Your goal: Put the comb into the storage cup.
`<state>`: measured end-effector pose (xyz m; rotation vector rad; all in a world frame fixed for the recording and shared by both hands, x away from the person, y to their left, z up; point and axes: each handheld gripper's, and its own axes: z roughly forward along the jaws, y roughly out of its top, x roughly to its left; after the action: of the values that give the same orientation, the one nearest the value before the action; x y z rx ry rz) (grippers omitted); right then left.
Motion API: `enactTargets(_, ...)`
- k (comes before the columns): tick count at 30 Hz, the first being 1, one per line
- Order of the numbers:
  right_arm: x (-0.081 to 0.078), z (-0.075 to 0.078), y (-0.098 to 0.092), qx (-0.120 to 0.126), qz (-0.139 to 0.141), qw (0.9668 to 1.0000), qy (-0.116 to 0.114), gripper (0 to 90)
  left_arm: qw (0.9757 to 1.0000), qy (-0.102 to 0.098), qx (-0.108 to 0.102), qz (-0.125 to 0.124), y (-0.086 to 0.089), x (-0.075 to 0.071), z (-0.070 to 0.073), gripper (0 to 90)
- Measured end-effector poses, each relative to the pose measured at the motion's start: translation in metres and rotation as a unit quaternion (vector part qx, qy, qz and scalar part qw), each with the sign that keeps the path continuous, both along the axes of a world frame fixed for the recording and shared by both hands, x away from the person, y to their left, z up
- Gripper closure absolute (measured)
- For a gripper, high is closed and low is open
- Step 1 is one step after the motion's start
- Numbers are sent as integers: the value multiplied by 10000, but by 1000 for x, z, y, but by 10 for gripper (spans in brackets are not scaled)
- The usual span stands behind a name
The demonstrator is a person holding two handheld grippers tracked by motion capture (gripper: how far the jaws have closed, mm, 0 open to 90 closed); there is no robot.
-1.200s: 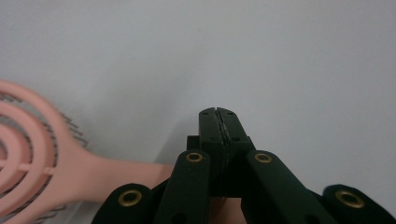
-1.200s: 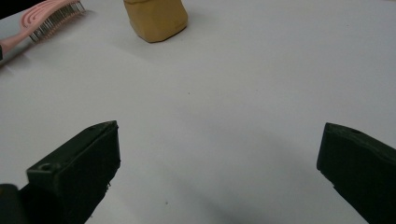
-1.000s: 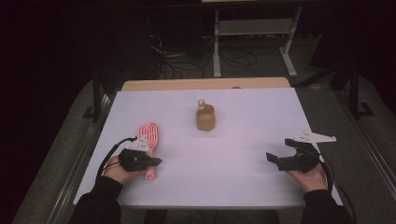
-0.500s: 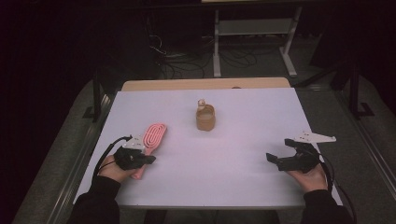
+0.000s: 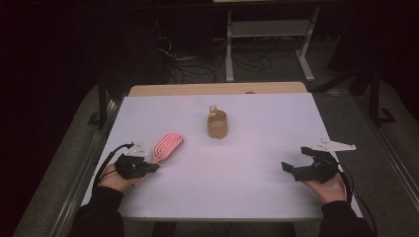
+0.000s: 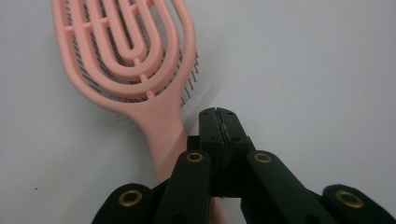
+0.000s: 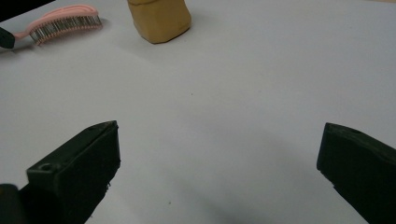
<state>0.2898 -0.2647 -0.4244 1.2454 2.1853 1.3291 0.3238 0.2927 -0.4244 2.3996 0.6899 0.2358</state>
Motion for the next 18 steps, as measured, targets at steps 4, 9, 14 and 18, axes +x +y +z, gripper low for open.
enactTargets(4, 0, 0, 0, -2, 5, 10000, 3, 0, 9999, -57, 85, 41, 2, 0, 2, 900)
enactTargets(9, 0, 0, 0, 6, 4, 10000, 0, 0, 9999, -62, 113, 82, 7, -1, 5, 900)
enactTargets(14, 0, 0, 0, 8, 13, 10000, 0, 0, 9997, -193, 129, 107, 12, -4, 12, 900)
enactTargets(18, 0, 0, 0, 9, 12, 10000, -3, 0, 9994, -280, 143, 166, 20, -5, 19, 900)
